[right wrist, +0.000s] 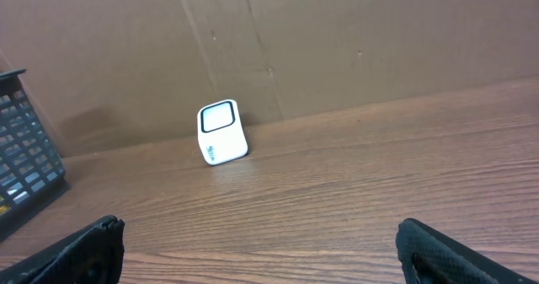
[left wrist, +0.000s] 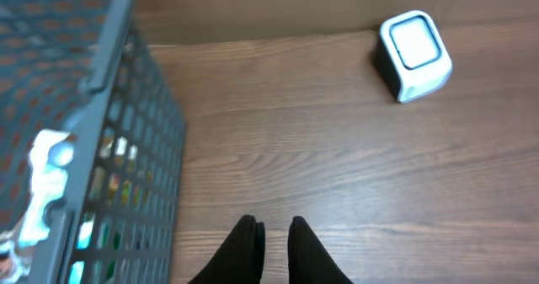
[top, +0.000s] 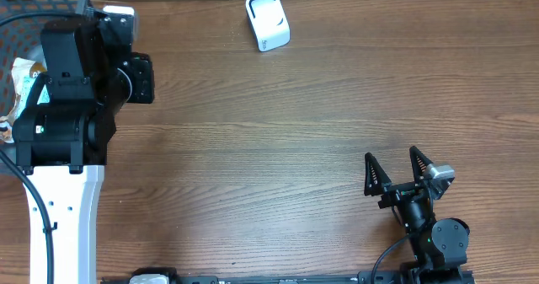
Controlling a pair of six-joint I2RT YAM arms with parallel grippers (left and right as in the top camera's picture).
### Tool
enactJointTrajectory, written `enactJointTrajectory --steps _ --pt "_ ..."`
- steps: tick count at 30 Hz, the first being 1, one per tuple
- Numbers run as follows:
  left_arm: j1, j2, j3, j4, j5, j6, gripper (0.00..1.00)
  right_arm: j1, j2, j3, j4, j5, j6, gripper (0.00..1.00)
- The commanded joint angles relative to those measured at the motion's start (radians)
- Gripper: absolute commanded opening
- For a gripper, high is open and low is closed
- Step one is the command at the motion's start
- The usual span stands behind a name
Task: Scan the item barcode
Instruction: 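Raise the left gripper and move it over the grey basket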
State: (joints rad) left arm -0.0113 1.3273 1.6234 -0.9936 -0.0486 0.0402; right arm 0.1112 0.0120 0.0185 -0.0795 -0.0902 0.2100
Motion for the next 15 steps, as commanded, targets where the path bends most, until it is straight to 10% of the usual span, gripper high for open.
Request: enactJointTrajectory --steps 1,15 --pt "0.018 0.008 0.023 0.016 -0.074 -0.07 0.09 -0.002 -0.009 -0.011 0.003 -0.005 0.006 1.0" --pt "0.409 0.011 0.023 0.113 0.016 -0.111 0.24 -0.002 -0.009 -0.011 0.003 -0.005 0.006 1.0"
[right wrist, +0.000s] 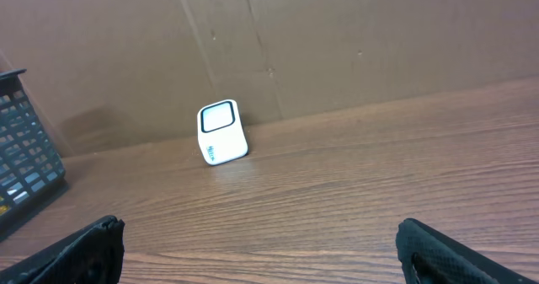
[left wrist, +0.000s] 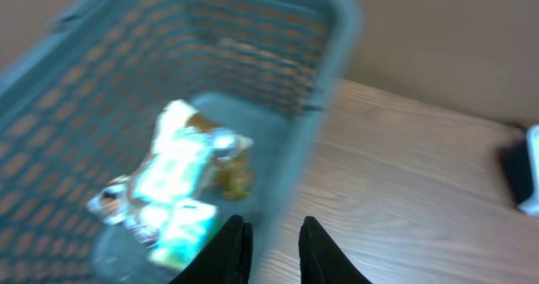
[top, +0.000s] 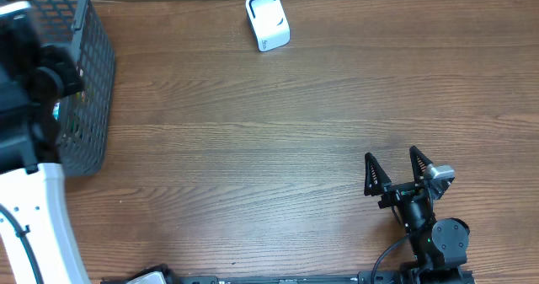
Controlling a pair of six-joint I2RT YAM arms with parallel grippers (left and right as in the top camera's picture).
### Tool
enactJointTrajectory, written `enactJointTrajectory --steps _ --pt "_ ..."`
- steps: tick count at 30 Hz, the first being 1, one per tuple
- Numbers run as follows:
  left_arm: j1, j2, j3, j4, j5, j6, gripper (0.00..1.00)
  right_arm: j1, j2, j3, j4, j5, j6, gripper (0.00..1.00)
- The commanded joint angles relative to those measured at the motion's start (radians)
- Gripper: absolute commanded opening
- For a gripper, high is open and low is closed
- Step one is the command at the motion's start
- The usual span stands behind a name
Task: Scan the item barcode
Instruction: 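Raise the left gripper and move it over the grey basket, then grasp the green-capped jar in the basket with the left gripper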
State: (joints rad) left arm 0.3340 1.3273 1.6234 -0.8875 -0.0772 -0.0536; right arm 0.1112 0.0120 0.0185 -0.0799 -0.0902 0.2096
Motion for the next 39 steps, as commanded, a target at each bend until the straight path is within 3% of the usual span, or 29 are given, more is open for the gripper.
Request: enactJointTrajectory --steps 1,9,11,13,17,20,39 --pt "0.101 0.015 0.023 0.008 0.057 -0.018 0.24 -0.002 -0.009 -0.011 0.003 -0.005 0.006 1.0" --pt "0.269 0.121 0.023 0.009 0.104 -0.017 0.29 -0.002 -0.009 -0.011 0.003 -0.005 0.006 1.0" --pt "0.289 0.158 0.023 0.009 0.104 -0.005 0.33 -0.002 -0.009 -0.011 0.003 -0.005 0.006 1.0" --pt "0.305 0.199 0.023 0.008 0.104 0.021 0.41 -0.002 -0.009 -0.011 0.003 -0.005 0.006 1.0" --pt "0.317 0.28 0.023 -0.002 0.105 0.076 0.69 -0.002 -0.009 -0.011 0.003 -0.005 0.006 1.0" --pt "0.317 0.331 0.023 -0.005 0.105 0.113 0.79 -0.002 -0.009 -0.011 0.003 -0.005 0.006 1.0" --pt "0.317 0.586 0.023 -0.034 0.254 0.294 0.89 -0.002 -0.009 -0.011 0.003 -0.005 0.006 1.0"
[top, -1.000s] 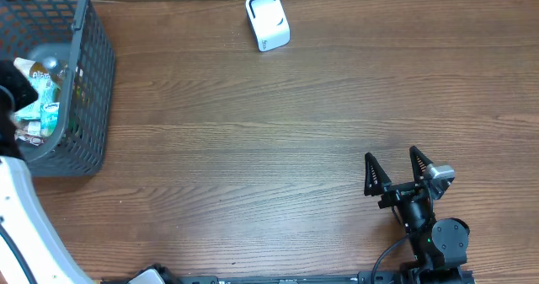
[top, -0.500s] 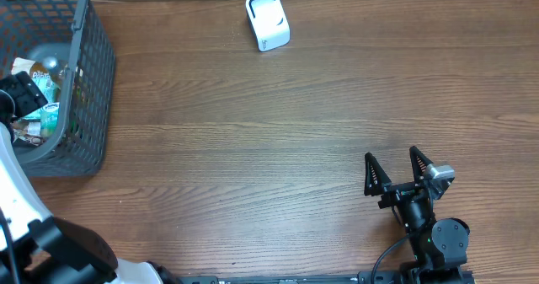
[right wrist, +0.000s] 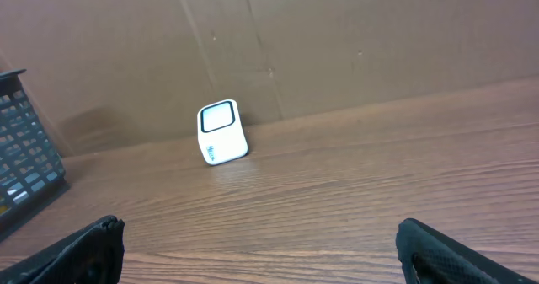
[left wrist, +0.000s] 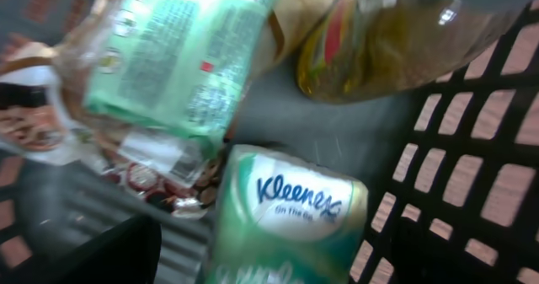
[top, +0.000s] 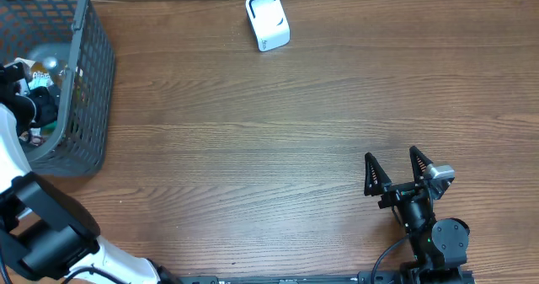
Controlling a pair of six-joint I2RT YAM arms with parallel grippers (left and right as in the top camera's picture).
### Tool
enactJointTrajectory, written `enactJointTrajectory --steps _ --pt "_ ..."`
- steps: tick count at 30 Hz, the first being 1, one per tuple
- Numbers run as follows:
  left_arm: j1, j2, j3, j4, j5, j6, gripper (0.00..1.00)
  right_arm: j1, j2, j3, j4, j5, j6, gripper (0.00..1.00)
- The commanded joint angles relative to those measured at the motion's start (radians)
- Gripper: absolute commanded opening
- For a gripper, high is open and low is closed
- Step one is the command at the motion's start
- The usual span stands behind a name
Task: Scan the item barcode
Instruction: 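Grasp the green-capped jar in the basket with the left gripper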
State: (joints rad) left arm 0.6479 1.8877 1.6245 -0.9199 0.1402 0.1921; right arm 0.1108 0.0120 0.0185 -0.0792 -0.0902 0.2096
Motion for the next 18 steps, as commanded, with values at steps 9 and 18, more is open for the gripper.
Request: enactJointTrajectory --steps 9,18 --pt "0.002 0.103 0.02 -0.008 0.045 0.053 0.92 -0.002 -0.009 -0.011 0.003 -0.005 0.006 1.0" --pt "0.0 0.142 0.02 -0.006 0.044 0.052 0.86 -0.002 -0.009 -0.011 0.003 -0.005 0.006 1.0"
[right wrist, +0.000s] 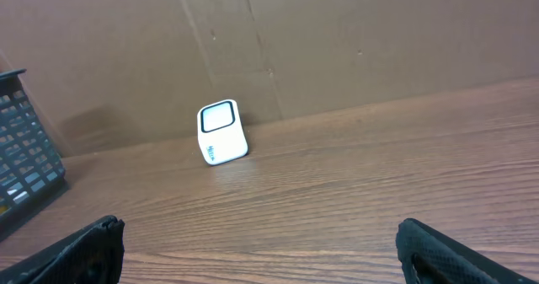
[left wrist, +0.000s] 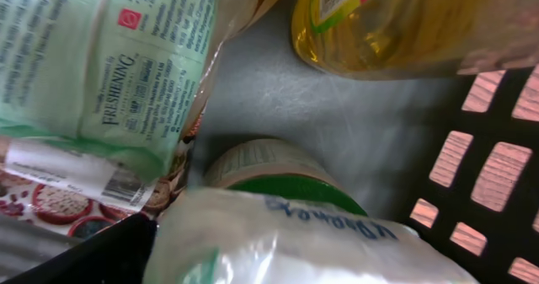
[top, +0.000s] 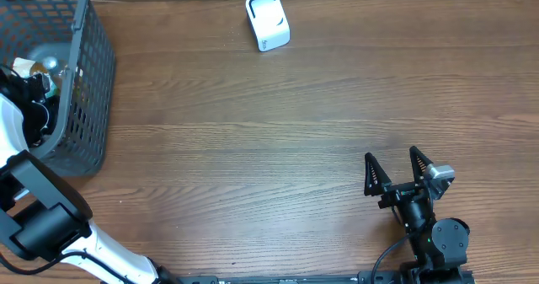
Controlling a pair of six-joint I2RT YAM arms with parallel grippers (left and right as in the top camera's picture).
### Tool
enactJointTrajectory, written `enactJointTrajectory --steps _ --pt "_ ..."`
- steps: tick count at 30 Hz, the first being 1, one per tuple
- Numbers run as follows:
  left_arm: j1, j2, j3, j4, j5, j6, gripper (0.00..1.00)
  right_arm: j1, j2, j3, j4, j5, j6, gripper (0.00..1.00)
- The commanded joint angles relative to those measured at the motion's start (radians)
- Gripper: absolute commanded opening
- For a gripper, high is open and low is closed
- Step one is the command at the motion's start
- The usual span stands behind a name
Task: Scan the item barcode
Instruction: 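Grasp the green-capped jar in the basket with the left gripper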
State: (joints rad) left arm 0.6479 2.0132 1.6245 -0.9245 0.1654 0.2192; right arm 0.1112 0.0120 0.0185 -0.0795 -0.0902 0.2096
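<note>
My left gripper (left wrist: 271, 263) is down inside the grey mesh basket (top: 91, 73) at the table's far left, open, with a white and green Kleenex tissue pack (left wrist: 295, 238) filling the space between its fingers. Only the left finger (left wrist: 80, 252) shows; the other is hidden by the pack. Around it lie a pale green printed packet (left wrist: 109, 65), a yellow bottle (left wrist: 404, 23) and a green-rimmed can (left wrist: 274, 168). The white barcode scanner (top: 268, 21) (right wrist: 222, 131) stands at the table's back edge. My right gripper (top: 394, 173) (right wrist: 269, 250) rests open near the front right.
The basket's mesh wall (left wrist: 497, 183) stands close on the right of the left gripper. A brown cardboard wall (right wrist: 337, 40) runs behind the scanner. Bare wooden tabletop (top: 278, 141) lies between basket, scanner and right arm.
The left gripper has gone lower in the basket, so the Kleenex pack now fills the gap between its open fingers and a can shows beyond it. The right arm has not moved.
The left gripper was shut, above the table beside the basket. Then it hung over the basket, slightly apart. Then it was wide open inside, above the Kleenex pack, and now straddles that pack. The right gripper stayed open and still throughout.
</note>
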Motion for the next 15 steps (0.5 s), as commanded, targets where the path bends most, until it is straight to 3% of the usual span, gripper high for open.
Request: enactJointTrajectory --steps 1,10,15 --pt "0.0 0.017 0.02 -0.001 0.019 0.025 0.82 -0.002 -0.009 -0.011 0.003 -0.005 0.006 1.0" --pt "0.001 -0.02 0.036 -0.013 0.008 0.024 0.33 -0.002 -0.009 -0.011 0.003 -0.005 0.006 1.0" --pt "0.001 -0.107 0.105 -0.026 -0.045 -0.023 0.28 -0.002 -0.009 -0.011 0.003 -0.005 0.006 1.0"
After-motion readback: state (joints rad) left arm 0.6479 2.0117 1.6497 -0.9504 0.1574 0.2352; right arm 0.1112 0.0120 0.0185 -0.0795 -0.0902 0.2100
